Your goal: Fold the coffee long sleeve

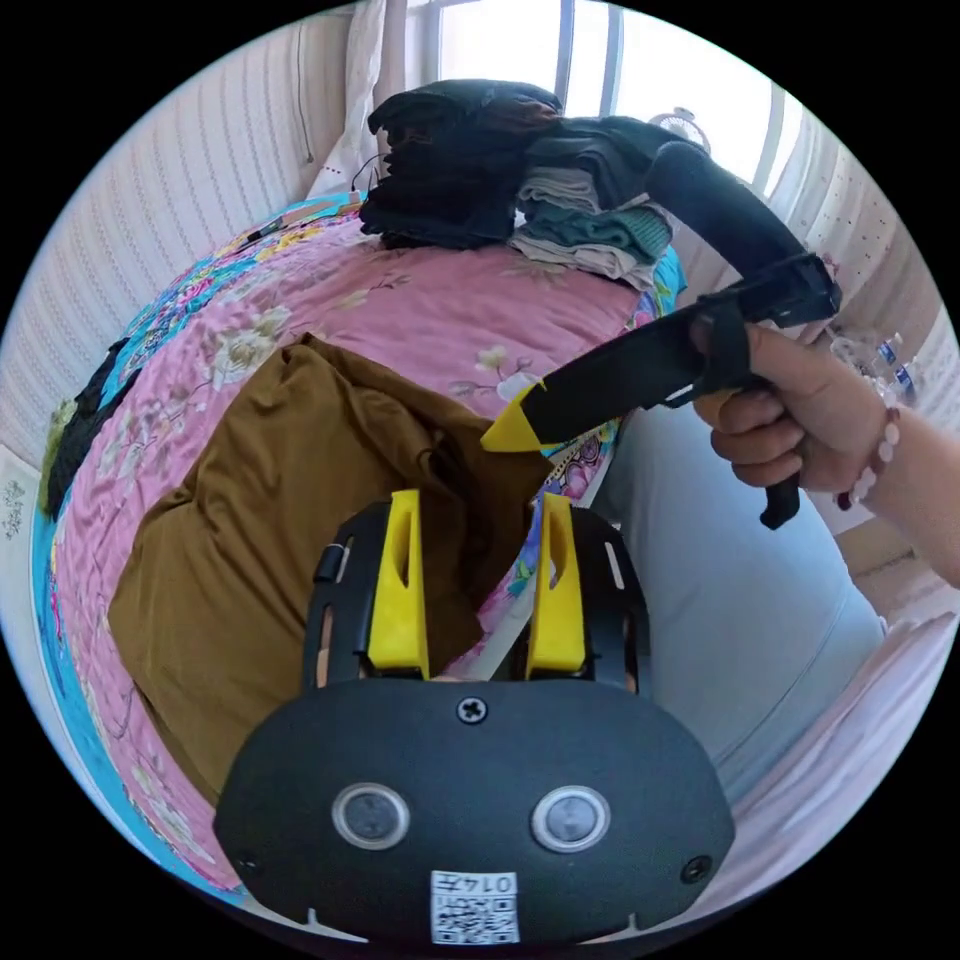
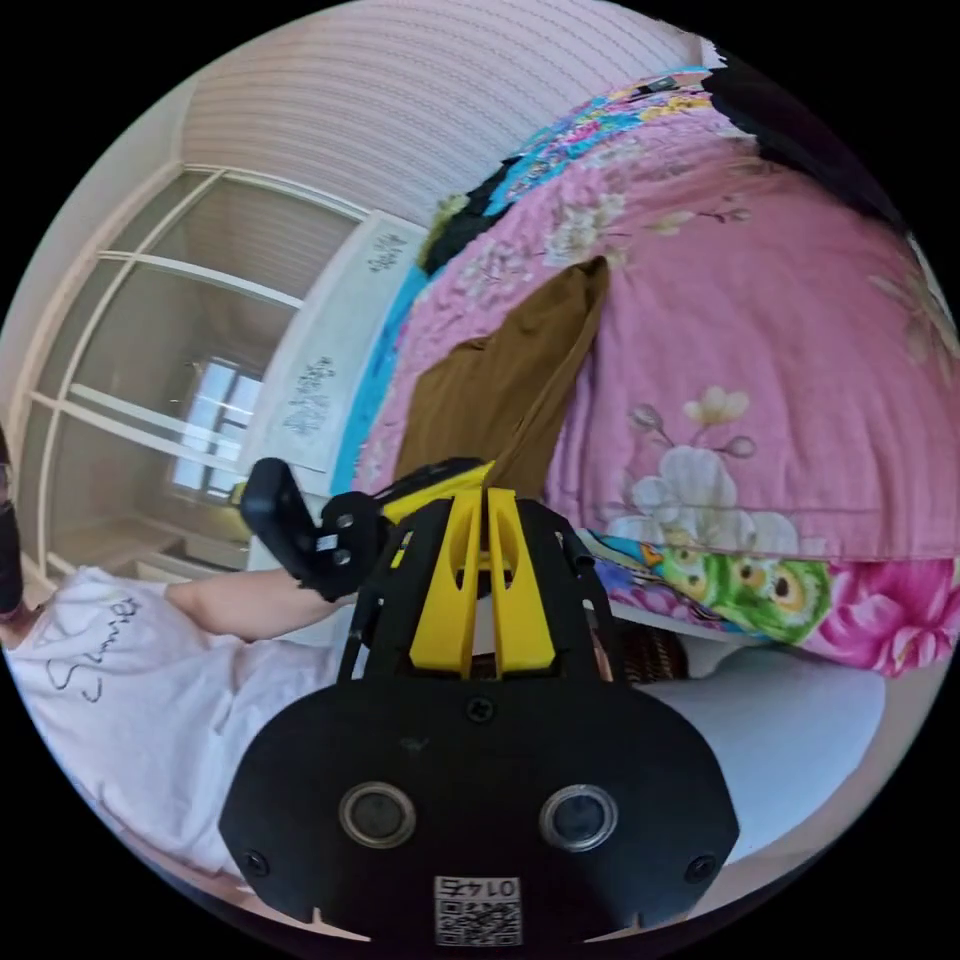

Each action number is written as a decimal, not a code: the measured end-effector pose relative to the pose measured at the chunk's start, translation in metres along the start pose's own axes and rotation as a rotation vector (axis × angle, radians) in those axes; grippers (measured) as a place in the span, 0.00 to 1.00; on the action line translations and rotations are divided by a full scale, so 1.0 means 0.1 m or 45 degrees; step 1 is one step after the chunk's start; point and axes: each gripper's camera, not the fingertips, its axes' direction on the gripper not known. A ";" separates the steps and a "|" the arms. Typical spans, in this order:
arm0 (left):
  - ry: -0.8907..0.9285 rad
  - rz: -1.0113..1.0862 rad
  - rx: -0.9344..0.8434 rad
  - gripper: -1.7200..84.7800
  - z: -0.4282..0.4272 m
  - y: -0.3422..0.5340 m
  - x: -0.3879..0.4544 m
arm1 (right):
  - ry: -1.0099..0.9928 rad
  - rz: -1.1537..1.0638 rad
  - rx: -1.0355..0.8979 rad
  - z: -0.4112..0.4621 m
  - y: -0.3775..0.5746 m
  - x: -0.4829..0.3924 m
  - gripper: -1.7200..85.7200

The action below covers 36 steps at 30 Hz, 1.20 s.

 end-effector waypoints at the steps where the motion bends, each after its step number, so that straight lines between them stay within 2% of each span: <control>1: 0.001 -0.014 -0.015 0.15 0.02 -0.05 0.00 | -0.093 -0.030 0.000 -0.08 -0.02 0.00 0.04; 4: -0.070 -0.142 -0.096 0.04 0.00 -0.13 -0.08 | -0.075 -0.137 0.110 -0.36 -0.04 0.02 0.06; 8: -0.014 -0.176 -0.072 0.03 -0.14 -0.10 -0.11 | -0.002 0.018 0.388 -0.63 -0.27 0.56 0.13; 12: -0.034 -0.143 -0.061 0.03 -0.31 -0.04 -0.07 | -0.132 0.183 0.302 -0.33 -0.78 1.01 0.17; 15: -0.042 -0.109 -0.062 0.03 -0.43 0.03 -0.02 | -0.129 0.288 0.281 -0.08 -1.14 1.19 0.14; 17: -0.069 -0.062 -0.064 0.03 -0.51 0.08 0.04 | -0.173 0.386 0.262 -0.01 -1.30 1.34 0.06; 19: -0.097 -0.032 -0.051 0.03 -0.58 0.11 0.08 | -0.204 0.404 0.236 -0.04 -1.35 1.37 0.04; 21: -0.110 -0.013 -0.020 0.03 -0.66 0.13 0.10 | -0.191 0.328 0.267 -0.21 -1.34 1.30 0.04; 25: 0.070 0.065 0.111 0.03 -0.85 0.12 0.20 | -0.128 0.165 0.336 -0.86 -1.16 1.13 0.03; 29: 0.181 0.099 0.273 0.03 -1.03 0.13 0.31 | -0.015 0.126 0.399 -1.41 -0.97 0.90 0.03; 33: 0.197 0.010 0.340 0.03 -1.17 0.34 0.11 | 0.044 0.053 0.310 -1.25 -1.14 0.52 0.03; 36: 0.122 -0.130 0.348 0.03 -1.34 0.65 -0.17 | 0.005 -0.033 0.219 -0.68 -1.48 0.07 0.04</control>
